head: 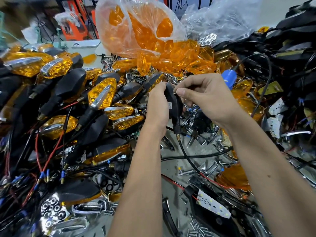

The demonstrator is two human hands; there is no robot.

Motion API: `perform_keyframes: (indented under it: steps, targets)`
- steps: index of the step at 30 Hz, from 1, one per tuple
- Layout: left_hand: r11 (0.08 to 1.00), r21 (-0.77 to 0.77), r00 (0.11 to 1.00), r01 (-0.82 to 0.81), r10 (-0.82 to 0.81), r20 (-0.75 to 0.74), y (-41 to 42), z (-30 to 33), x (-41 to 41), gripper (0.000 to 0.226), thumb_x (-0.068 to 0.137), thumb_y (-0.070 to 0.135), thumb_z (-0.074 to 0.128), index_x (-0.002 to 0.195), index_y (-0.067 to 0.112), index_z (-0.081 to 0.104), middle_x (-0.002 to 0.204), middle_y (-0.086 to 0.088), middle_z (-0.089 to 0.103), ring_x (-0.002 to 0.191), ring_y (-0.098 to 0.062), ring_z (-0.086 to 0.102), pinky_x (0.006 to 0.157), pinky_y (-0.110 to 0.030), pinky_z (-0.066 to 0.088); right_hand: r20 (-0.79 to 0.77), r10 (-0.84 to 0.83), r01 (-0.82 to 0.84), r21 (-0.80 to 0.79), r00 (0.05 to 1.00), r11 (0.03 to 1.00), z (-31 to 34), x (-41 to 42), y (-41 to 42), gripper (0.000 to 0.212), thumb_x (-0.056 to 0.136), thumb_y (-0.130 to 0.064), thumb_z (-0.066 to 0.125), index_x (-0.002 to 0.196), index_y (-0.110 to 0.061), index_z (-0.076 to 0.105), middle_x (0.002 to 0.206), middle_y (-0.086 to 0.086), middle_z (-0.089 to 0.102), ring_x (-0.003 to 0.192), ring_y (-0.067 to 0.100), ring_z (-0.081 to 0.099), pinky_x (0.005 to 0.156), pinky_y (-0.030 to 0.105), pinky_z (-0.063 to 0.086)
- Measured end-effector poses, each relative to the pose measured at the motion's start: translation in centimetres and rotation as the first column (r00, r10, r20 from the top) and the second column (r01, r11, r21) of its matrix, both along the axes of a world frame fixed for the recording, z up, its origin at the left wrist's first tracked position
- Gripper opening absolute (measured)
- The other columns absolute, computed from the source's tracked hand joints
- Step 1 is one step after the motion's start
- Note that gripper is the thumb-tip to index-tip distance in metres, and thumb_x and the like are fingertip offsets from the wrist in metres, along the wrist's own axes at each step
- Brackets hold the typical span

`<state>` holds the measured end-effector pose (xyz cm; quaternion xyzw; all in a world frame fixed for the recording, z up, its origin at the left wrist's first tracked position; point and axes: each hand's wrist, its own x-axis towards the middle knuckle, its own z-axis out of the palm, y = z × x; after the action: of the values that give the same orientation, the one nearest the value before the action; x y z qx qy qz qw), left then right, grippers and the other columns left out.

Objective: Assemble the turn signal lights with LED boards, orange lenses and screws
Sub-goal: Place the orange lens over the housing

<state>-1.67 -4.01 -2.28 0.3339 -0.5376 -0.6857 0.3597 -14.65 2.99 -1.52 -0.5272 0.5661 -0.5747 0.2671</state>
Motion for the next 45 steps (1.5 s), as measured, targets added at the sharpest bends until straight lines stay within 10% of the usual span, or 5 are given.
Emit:
perform_keyframes:
  steps: [17,28,33,41,45]
  targets:
    - [0.976,0.214,0.990,0.045,-0.014,-0.143,-0.5,0.0,0.3,0.045,0.112,0.033,0.034,0.093,0.013,0.069,0.104,-0.017,0.067,0.099,-0.032,0.061,0.106,-0.059,0.048,0.022,-0.080,0.080,0.022,0.997,0.997,0.2,-0.1,0.2,0.005,0.094,-0.006,0.074,0.097,-0.006,0.077,0.091,0.018,0.076,0.067,0.019,0.066,0.068,0.025,0.059]
    - [0.940,0.291,0.964,0.177,-0.106,-0.244,-1.4,-0.2,1.1,0.037,0.109,0.030,0.045,0.105,0.011,0.076,0.102,-0.008,0.075,0.089,-0.021,0.069,0.083,-0.038,0.055,0.167,-0.071,0.071,0.007,0.983,0.997,0.5,-0.2,0.3,0.002,0.093,-0.001,0.072,0.093,-0.001,0.075,0.108,0.028,0.074,0.096,0.054,0.067,0.076,0.039,0.060]
    - [0.936,0.322,0.969,0.144,-0.068,-0.238,-1.3,-0.2,0.9,0.036,0.109,0.031,0.045,0.108,0.008,0.073,0.103,-0.011,0.074,0.093,-0.025,0.068,0.093,-0.043,0.054,0.088,-0.041,0.040,0.015,0.995,0.999,0.5,-0.3,0.4,0.005,0.094,-0.003,0.073,0.091,-0.006,0.075,0.082,0.008,0.072,0.069,0.016,0.063,0.069,0.023,0.056]
    - [0.921,0.368,0.959,0.126,-0.018,-0.283,-1.5,-0.5,0.9,0.029,0.106,0.029,0.054,0.105,0.008,0.074,0.110,-0.015,0.071,0.108,-0.030,0.063,0.109,-0.055,0.048,-0.105,-0.098,0.099,0.008,0.990,0.995,0.5,0.0,0.3,0.004,0.098,-0.011,0.071,0.095,-0.008,0.072,0.090,0.023,0.071,0.067,0.024,0.065,0.071,0.049,0.059]
    - [0.916,0.378,0.952,0.132,-0.011,-0.306,-1.6,-0.5,0.9,0.034,0.107,0.027,0.053,0.096,0.007,0.078,0.101,-0.014,0.073,0.098,-0.029,0.068,0.086,-0.049,0.062,-0.119,-0.093,0.096,0.020,0.989,0.995,0.4,0.1,0.2,0.008,0.101,-0.010,0.066,0.094,-0.010,0.069,0.092,0.024,0.069,0.066,0.020,0.063,0.069,0.045,0.058]
